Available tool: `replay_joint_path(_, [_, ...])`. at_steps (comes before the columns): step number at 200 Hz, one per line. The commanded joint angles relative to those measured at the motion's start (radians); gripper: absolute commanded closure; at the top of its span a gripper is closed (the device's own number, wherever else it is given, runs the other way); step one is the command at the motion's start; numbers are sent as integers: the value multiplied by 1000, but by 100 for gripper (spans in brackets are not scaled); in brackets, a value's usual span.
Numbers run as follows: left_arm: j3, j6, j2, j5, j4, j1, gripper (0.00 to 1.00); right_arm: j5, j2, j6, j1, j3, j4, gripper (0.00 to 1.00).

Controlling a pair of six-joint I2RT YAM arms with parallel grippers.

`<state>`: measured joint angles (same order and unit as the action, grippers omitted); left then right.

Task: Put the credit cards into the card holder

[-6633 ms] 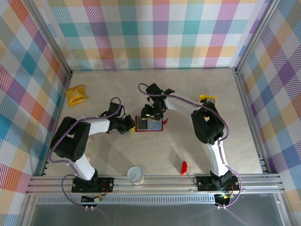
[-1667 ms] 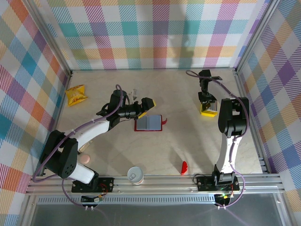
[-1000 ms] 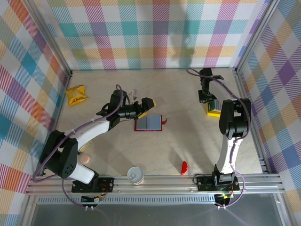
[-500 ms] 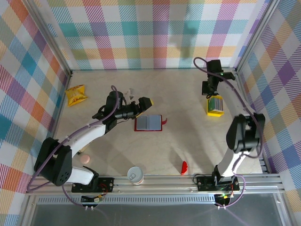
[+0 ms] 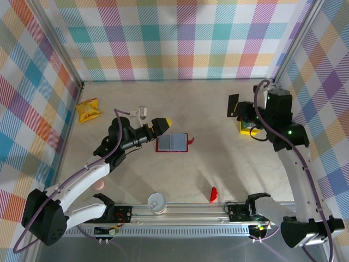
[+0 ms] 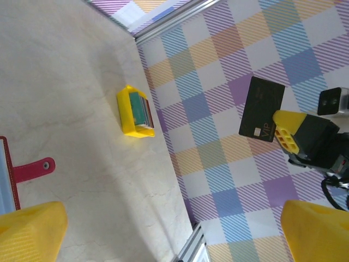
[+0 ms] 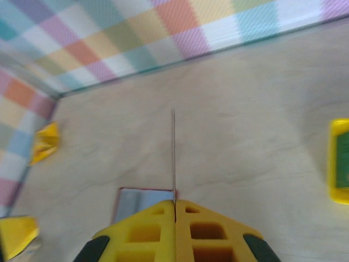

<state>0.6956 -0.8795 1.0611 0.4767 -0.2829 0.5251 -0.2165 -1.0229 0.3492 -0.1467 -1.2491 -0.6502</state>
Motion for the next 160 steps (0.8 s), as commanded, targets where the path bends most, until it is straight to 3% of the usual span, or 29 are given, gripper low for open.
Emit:
replay_joint_path(1, [-42, -31, -59, 11, -55, 9, 0, -230, 57, 134, -6, 88, 185, 100])
replay_joint_path(59, [-237, -212, -152, 3, -362, 10, 1, -450, 140, 435, -5, 274, 476, 100])
replay_joint_path(96, [-270, -235, -182, -12, -380, 13, 1, -485, 172, 542, -11, 338, 590, 100])
replay_joint_path(160, [-254, -237, -162, -10, -377, 31, 2, -475, 194, 547, -21, 357, 589, 100])
